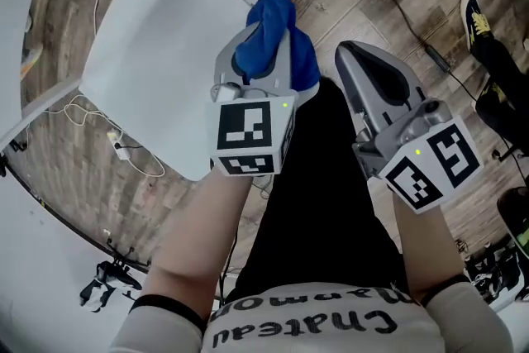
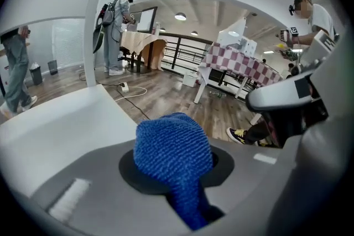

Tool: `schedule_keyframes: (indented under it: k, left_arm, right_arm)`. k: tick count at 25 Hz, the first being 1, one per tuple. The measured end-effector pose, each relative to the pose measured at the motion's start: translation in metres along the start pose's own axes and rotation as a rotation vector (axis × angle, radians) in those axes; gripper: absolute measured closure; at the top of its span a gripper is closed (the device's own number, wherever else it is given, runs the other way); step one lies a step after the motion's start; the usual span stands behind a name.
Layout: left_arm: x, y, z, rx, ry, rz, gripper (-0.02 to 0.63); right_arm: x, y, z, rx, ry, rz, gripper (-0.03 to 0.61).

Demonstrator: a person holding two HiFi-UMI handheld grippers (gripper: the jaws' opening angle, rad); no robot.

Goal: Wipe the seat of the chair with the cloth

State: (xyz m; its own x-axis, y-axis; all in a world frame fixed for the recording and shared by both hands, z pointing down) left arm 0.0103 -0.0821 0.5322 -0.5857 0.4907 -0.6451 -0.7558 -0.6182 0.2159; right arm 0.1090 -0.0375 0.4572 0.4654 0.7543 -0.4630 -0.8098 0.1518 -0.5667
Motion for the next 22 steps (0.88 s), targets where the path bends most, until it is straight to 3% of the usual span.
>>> schedule_keyframes:
  k: [2,4,6,11,15,19,22]
  left_arm:
    - [0.009,0.008,-0.004,0.054,-0.034,0.009,0.520]
    - [0.028,0.027,-0.003,0.101,-0.072,-0.028,0.522]
    - [0.053,0.048,0.011,0.099,-0.070,-0.085,0.522]
    - [0.134,0.108,0.071,0.151,-0.004,-0.334,0.520]
    - [0.196,0.147,0.108,0.240,0.016,-0.475,0.520]
    - [0.245,0.151,0.147,0.324,0.046,-0.591,0.520]
    - [0.258,0.141,0.171,0.301,0.053,-0.600,0.520]
  right_arm:
    - [-0.005,0.007,-0.002,0.002,0.007,-0.016,0.565]
    - [-0.013,0.018,-0.003,0.010,0.015,-0.046,0.565]
    - [-0.025,0.031,-0.001,0.028,0.032,-0.082,0.565]
    - [-0.055,0.077,0.017,0.100,0.123,-0.221,0.565]
    - [-0.076,0.127,0.029,0.148,0.185,-0.292,0.565]
    - [-0.089,0.170,0.047,0.192,0.276,-0.385,0.565]
    - [-0.090,0.194,0.072,0.204,0.307,-0.426,0.565]
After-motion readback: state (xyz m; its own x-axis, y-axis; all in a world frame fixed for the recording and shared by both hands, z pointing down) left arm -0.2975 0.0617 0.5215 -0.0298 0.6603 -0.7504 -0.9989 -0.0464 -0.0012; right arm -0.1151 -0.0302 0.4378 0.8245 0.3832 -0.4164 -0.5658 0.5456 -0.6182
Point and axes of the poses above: the fingertips, and each gripper's own axes: x backward along the fingers, y to its left, z out of its underside, the point moved 3 cm from there along x, backward along the fingers, and after that the axes turned 1 degree about -y, right-handed, at the moved point
